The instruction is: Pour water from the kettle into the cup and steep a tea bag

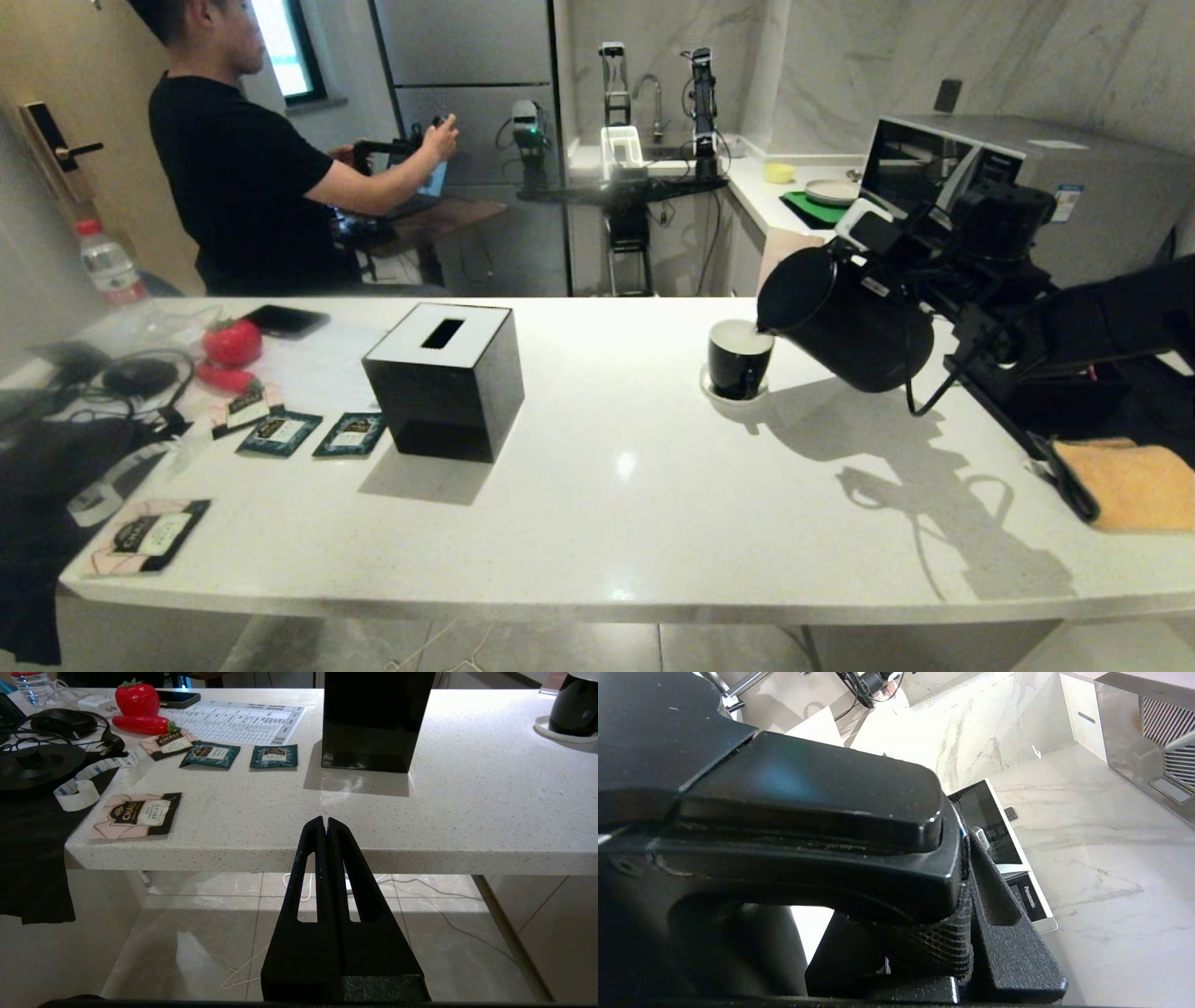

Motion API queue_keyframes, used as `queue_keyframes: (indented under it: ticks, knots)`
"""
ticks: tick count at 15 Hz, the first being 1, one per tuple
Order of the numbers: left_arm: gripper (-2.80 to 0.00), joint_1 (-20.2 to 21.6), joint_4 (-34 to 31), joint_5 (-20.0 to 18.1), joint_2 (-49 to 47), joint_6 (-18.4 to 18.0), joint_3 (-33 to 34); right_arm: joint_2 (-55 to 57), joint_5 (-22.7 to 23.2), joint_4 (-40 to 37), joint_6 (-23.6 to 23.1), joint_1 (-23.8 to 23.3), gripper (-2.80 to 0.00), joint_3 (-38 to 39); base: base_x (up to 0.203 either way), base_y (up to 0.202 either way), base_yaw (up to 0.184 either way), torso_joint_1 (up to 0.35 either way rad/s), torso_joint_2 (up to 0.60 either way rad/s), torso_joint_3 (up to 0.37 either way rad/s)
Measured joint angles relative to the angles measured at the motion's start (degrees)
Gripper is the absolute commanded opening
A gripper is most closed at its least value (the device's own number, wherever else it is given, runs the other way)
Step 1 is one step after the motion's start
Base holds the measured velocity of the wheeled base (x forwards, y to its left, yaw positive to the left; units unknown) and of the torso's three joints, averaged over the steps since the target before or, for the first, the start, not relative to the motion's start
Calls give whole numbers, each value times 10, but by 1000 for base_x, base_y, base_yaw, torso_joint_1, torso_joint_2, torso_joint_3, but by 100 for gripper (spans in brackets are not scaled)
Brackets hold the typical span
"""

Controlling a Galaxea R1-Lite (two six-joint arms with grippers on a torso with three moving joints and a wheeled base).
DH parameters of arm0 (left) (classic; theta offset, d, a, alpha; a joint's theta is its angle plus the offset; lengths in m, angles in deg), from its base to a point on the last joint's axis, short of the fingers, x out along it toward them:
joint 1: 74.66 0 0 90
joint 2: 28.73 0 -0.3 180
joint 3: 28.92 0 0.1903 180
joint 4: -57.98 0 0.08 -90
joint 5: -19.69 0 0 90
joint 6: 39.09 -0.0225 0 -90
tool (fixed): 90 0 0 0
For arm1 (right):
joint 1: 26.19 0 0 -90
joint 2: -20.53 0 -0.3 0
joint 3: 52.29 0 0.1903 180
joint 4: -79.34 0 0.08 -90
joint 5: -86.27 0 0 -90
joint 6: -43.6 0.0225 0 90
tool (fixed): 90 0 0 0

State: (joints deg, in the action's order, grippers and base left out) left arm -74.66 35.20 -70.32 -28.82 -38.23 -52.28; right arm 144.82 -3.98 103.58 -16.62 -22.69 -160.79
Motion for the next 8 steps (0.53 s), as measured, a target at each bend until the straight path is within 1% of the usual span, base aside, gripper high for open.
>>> queue_keyframes:
  ticks: [8]
  knots:
    - [-280,0,0,0,0,0,0,0,0,-1,0,-3,-280,0,0,0,0,0,0,0]
